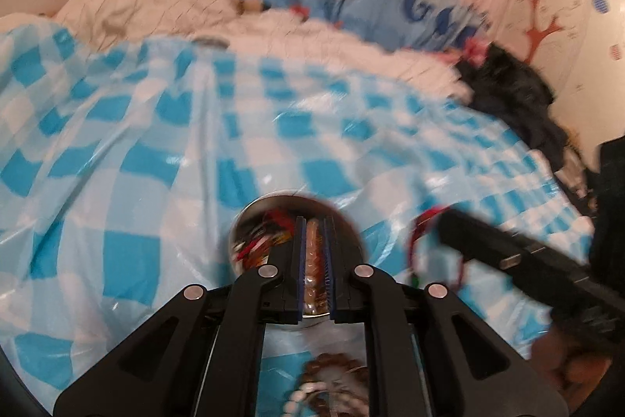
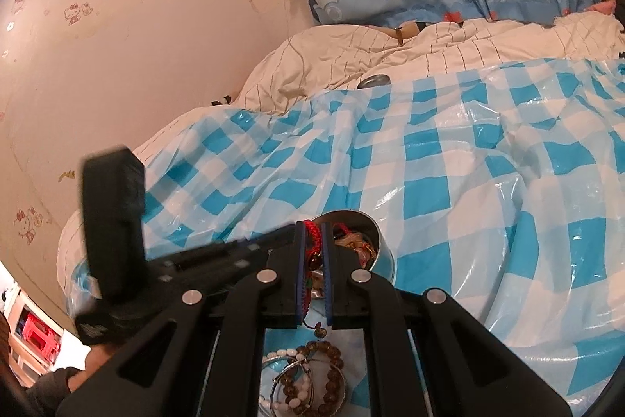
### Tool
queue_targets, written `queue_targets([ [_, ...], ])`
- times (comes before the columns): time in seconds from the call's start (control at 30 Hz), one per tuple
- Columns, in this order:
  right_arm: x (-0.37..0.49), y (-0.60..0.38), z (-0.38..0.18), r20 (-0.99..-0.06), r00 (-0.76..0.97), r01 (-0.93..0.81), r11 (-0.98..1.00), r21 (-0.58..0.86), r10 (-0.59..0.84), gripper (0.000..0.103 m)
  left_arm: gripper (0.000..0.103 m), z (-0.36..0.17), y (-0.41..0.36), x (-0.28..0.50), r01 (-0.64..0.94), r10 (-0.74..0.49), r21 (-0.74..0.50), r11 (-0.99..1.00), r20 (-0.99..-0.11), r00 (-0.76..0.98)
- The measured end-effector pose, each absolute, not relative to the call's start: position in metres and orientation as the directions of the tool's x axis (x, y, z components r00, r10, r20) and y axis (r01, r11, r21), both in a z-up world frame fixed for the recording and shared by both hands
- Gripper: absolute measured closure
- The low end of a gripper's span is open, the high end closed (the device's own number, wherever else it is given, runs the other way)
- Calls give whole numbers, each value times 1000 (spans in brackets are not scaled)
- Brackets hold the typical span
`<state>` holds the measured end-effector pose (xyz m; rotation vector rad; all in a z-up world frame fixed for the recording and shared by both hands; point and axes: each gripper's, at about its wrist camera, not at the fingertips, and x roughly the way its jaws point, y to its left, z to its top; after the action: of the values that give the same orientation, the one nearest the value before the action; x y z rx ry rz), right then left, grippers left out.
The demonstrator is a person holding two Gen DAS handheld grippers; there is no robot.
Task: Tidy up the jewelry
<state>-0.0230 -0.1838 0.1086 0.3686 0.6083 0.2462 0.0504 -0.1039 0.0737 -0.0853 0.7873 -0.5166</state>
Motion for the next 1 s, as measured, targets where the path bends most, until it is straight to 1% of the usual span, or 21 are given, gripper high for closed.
queue_targets([
  [0.07, -18, -186, 108, -504, 796, -110, 900, 423, 334, 95, 93, 70, -98, 54, 386, -454, -261, 885, -665, 593],
  [0.13, -15, -186, 109, -497, 800, -107, 895, 434, 337, 95, 84, 70, -89, 54, 362, -442, -265, 893, -663, 605],
  [0.2, -10, -186, 111, -488, 804, -109, 891, 440, 339, 95, 81, 70, -82, 53, 349, -427, -257, 901, -663, 614],
  [0.27, -1, -183, 113, -473, 808, -120, 883, 454, 352, 95, 80, 70, -79, 52, 345, -408, -234, 909, -670, 620],
  [0.33, 10, -180, 110, -468, 801, -129, 871, 474, 373, 94, 77, 70, -76, 49, 341, -382, -201, 918, -677, 629],
  [0.37, 16, -178, 106, -492, 792, -116, 880, 460, 362, 87, 76, 70, -75, 47, 339, -368, -182, 923, -679, 636],
  [0.4, 22, -176, 99, -541, 778, -77, 903, 422, 319, 66, 74, 70, -74, 45, 338, -357, -168, 926, -679, 641],
  [0.43, 22, -177, 94, -554, 780, -55, 913, 404, 292, 63, 72, 71, -72, 44, 333, -341, -149, 931, -680, 649],
  [0.53, 14, -181, 86, -571, 773, -35, 917, 398, 277, 63, 65, 74, -70, 40, 325, -317, -120, 938, -674, 668],
  [0.67, -4, -179, 88, -579, 768, -49, 925, 376, 276, 62, 62, 77, -72, 32, 333, -294, -73, 940, -666, 685],
  [0.8, -26, -173, 82, -618, 738, -57, 938, 342, 270, 48, 59, 77, -71, 26, 341, -284, -48, 939, -666, 689],
  [0.9, -40, -170, 73, -652, 712, -50, 946, 320, 259, 44, 56, 76, -69, 22, 343, -275, -31, 939, -666, 693],
  [1.0, -46, -170, 66, -674, 689, -41, 942, 332, 267, 43, 54, 75, -67, 18, 343, -265, -16, 939, -667, 696],
])
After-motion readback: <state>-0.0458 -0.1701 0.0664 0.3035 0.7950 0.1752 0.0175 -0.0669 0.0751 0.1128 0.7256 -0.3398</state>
